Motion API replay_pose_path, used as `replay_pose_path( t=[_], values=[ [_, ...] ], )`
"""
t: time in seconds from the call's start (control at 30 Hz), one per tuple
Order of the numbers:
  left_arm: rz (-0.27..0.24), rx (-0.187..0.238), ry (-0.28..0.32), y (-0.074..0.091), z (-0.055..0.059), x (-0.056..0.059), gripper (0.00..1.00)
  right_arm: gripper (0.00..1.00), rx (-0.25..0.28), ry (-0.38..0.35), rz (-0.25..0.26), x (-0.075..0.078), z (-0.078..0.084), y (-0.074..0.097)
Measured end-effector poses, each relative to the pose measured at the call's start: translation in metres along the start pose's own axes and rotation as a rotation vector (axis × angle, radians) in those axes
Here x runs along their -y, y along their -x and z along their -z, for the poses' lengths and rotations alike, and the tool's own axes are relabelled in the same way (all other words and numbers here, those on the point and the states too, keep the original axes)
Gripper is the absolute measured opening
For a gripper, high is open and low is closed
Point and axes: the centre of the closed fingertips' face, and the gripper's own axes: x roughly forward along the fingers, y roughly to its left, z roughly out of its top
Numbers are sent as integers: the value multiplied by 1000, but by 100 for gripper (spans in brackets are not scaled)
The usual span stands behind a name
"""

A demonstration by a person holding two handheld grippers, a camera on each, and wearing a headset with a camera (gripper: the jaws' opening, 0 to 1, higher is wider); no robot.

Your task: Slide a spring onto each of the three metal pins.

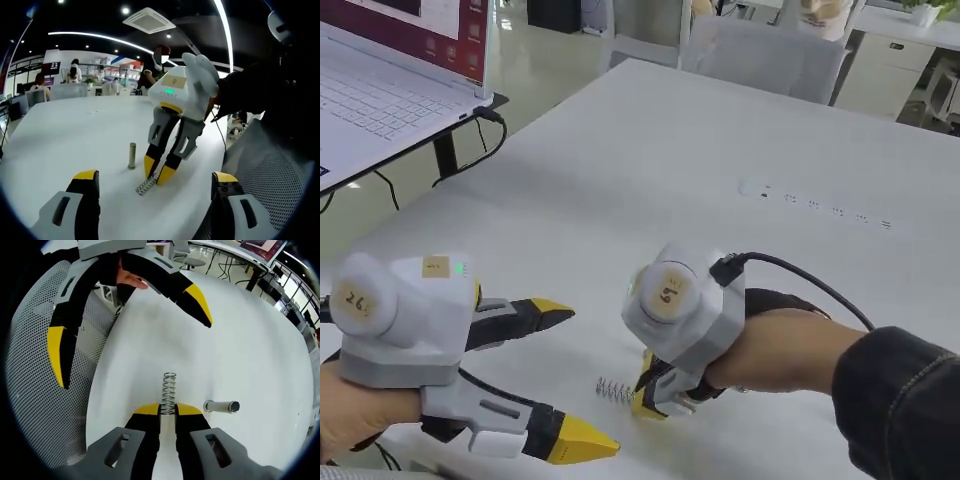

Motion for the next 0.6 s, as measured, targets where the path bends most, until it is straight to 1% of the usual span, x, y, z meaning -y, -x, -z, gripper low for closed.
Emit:
replay_pose_path(
  t=[0.13, 0.23, 0.33, 0.5, 0.6],
  values=[
    [3, -6, -6, -1, 1, 1, 88, 8, 3, 2, -2, -3, 0, 4],
    [7, -18, -14, -2, 3, 2, 84, 8, 6, 0, -5, -4, 0, 8],
    [11, -21, -22, -3, 2, 3, 82, 8, 15, -7, -9, -6, -1, 13],
    [23, -25, -36, -4, 0, 5, 74, 8, 26, -9, -8, -8, 0, 25],
    [30, -24, -43, -5, -2, 5, 67, 8, 36, -9, -7, -10, -2, 31]
  ],
)
